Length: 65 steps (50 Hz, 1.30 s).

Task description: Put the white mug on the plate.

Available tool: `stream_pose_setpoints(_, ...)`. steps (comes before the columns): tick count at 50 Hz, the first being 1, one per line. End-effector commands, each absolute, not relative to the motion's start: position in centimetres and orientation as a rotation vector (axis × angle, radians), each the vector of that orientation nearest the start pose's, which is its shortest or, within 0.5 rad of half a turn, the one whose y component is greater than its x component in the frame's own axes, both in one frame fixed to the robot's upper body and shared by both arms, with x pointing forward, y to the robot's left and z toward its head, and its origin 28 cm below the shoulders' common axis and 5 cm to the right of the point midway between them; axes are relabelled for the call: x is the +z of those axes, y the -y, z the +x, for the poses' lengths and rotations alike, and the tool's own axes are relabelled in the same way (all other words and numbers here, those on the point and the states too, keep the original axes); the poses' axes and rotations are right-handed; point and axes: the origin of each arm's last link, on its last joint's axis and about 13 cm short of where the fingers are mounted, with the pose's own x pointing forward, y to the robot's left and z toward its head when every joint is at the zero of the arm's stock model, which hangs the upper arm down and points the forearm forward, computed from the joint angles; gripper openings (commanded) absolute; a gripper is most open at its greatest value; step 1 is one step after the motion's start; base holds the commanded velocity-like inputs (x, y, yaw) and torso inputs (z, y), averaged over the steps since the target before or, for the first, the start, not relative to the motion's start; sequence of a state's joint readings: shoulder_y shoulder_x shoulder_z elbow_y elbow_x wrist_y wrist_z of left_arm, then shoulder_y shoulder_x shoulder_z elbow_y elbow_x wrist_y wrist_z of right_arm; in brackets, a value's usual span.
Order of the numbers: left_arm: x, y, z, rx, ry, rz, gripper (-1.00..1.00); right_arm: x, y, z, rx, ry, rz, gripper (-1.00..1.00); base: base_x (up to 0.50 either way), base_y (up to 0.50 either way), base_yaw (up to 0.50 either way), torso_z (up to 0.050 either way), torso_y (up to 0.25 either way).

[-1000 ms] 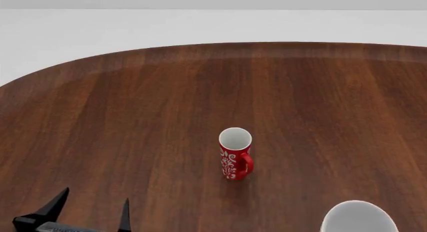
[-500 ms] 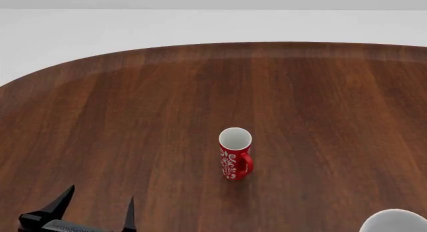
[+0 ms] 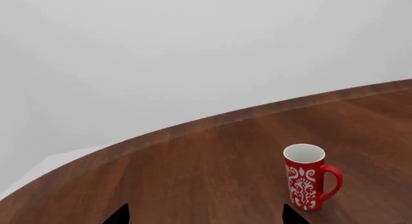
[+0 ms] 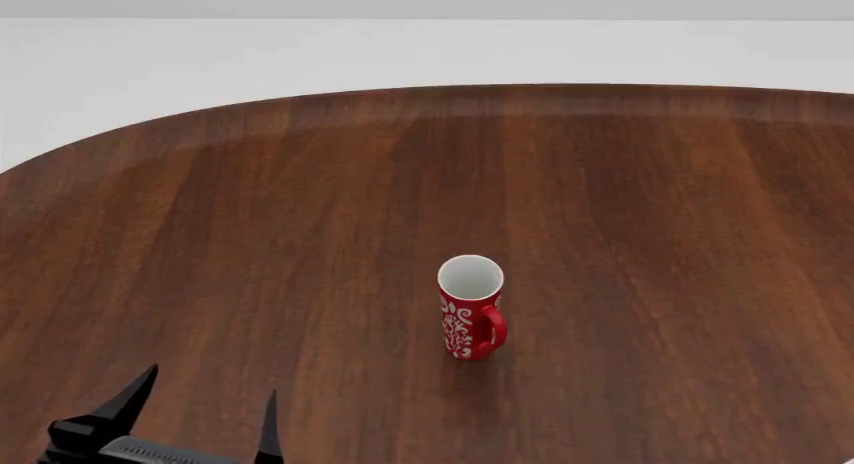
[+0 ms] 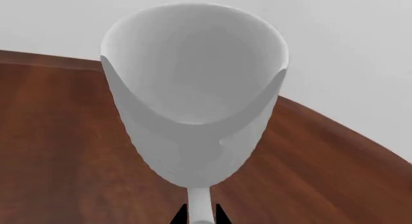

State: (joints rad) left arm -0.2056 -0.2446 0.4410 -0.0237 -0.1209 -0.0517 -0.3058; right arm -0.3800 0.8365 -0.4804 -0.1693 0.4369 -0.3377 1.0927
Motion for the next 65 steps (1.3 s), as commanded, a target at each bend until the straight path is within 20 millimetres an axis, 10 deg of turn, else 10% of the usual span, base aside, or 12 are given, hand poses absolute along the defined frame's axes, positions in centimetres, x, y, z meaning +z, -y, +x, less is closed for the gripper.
stream_pose_setpoints(1, 3.4, -18.2, 24.4, -0.109, 0.073, 0.178, 1.0, 1.2, 19.5, 9.3, -0.566, -0.066, -0.229, -1.0, 0.0, 0.0, 0.0, 0.0, 0.0)
stream_pose_setpoints(65, 3.2, -17.8, 25.0, -0.121, 0.064, 0.205, 1.0, -3.8, 20.6, 8.2, -0.68, -0.168, -0.01, -1.0, 0.0, 0.0, 0.0, 0.0, 0.0)
